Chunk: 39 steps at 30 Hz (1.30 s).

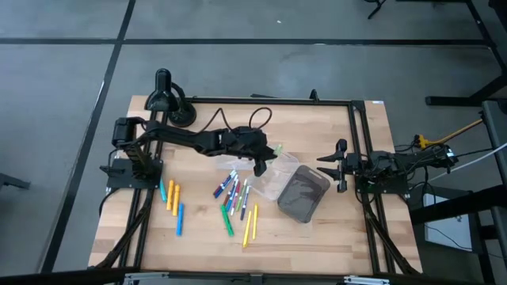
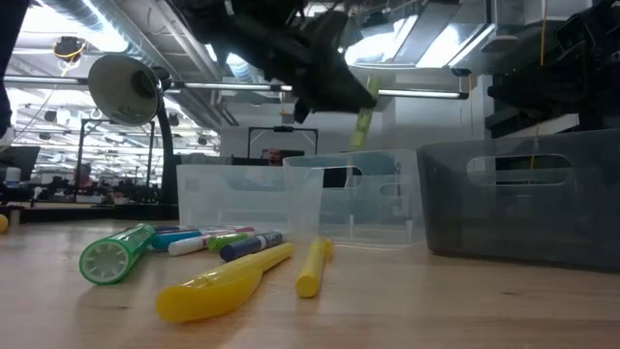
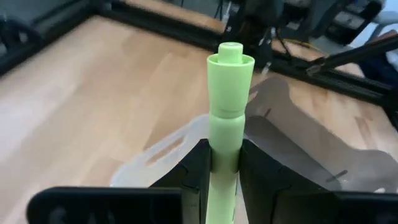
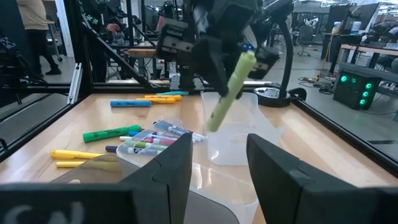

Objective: Pick & Place Markers
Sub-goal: Put the light green highlighter pen into the right transparent bin

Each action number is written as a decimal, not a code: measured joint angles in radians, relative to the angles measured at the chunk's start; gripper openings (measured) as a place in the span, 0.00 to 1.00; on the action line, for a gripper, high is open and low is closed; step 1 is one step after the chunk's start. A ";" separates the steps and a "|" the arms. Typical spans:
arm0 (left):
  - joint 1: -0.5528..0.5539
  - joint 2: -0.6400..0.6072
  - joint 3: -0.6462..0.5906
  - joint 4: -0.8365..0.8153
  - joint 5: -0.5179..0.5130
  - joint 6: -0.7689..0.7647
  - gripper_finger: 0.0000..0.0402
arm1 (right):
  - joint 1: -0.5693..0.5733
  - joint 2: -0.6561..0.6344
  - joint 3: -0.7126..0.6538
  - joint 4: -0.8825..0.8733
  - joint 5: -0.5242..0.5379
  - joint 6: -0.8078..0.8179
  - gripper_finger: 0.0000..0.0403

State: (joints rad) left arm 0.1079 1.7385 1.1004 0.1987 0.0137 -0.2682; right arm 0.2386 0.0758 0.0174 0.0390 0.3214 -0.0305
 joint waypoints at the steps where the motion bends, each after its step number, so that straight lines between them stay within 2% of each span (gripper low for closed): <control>1: 0.002 0.005 0.000 0.002 0.012 -0.010 0.15 | 0.000 0.000 0.000 0.000 0.000 0.000 0.38; 16: 0.003 0.067 -0.002 0.009 0.050 -0.137 0.15 | 0.000 0.000 0.000 0.000 0.000 0.000 0.38; 34: -0.002 0.114 0.000 -0.010 0.059 -0.175 0.15 | 0.000 0.000 0.000 0.000 0.000 -0.001 0.38; 39: -0.002 0.115 -0.001 -0.007 0.056 -0.166 0.19 | 0.000 0.000 0.000 0.000 0.000 -0.001 0.38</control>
State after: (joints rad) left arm 0.1055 1.8530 1.0992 0.1914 0.0701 -0.4347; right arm 0.2386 0.0761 0.0174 0.0391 0.3214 -0.0315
